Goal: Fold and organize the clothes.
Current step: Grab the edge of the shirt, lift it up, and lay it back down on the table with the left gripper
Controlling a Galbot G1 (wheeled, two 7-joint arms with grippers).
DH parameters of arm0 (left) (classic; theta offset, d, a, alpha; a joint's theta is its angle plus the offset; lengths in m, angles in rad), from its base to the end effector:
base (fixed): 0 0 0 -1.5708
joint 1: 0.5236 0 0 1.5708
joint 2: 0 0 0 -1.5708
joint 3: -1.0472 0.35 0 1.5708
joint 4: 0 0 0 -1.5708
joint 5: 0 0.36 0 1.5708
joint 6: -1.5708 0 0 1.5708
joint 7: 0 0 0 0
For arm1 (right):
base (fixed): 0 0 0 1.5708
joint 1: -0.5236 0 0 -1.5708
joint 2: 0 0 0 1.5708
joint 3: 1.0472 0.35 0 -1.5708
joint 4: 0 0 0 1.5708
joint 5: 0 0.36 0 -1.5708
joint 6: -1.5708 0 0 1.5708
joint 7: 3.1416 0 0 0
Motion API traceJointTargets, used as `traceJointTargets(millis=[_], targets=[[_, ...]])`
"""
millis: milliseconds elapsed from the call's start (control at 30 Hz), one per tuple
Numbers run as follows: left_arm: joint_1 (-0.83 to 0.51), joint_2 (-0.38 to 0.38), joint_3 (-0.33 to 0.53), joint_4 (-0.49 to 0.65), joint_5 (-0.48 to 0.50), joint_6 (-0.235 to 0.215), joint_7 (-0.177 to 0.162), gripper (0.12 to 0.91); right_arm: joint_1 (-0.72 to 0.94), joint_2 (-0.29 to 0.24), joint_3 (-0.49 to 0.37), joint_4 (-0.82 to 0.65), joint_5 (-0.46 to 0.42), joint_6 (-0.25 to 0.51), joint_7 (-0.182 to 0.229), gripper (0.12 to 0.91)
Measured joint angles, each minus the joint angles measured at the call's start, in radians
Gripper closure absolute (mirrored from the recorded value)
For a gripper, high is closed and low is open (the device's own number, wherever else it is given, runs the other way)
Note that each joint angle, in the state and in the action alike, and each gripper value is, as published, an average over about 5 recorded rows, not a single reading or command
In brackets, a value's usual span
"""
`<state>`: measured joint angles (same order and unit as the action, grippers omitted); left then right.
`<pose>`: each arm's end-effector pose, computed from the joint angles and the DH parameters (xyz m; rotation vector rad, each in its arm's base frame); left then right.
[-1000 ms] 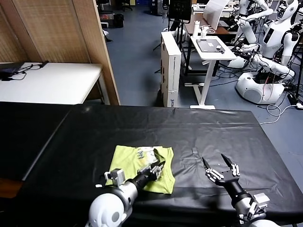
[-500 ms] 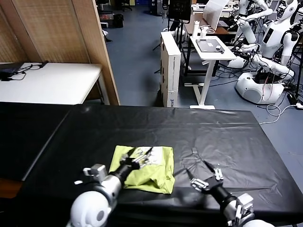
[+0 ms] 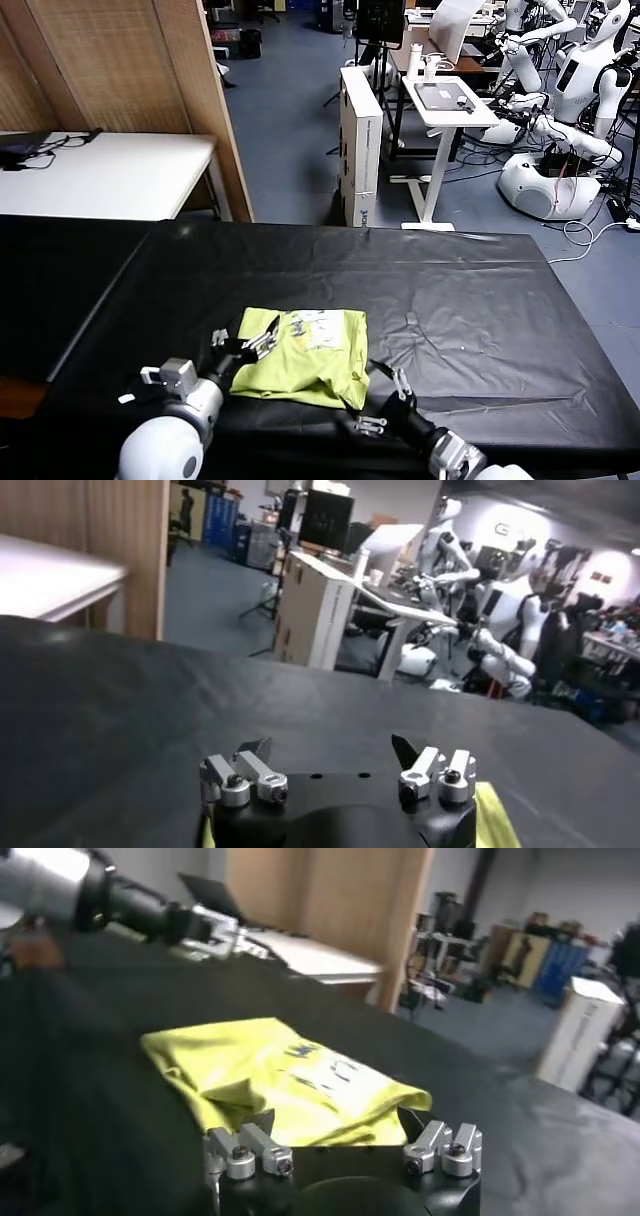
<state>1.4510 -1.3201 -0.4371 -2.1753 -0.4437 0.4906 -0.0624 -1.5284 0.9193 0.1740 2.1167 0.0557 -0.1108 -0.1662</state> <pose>0.2135 0.0113 -0.2513 -0.3236 -2.7614 0.2642 0.1666 -0.0151 -0.3054 1.0770 -2.6857 0.5198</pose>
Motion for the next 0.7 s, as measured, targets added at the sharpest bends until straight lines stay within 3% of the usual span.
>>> traceJointTargets(millis=[267,533,633,700], targets=[[0.017,-0.005,0.0,0.002,0.013,-0.01,0.003,0.123,0.02,0.02,-0.042,-0.032,-0.011,0.003,0.018,0.298],[0.03,-0.007,0.0,0.002,0.021,-0.02,0.007,0.123,0.028,0.031,-0.057,-0.046,-0.022,0.003,0.019,0.402],[0.031,-0.009,0.0,0.002,0.023,-0.02,0.007,0.123,0.028,0.03,-0.054,-0.047,-0.021,0.003,0.021,0.535],[0.032,-0.01,0.0,0.002,0.025,-0.021,0.007,0.123,0.026,0.027,-0.05,-0.047,-0.019,0.004,0.021,0.665]])
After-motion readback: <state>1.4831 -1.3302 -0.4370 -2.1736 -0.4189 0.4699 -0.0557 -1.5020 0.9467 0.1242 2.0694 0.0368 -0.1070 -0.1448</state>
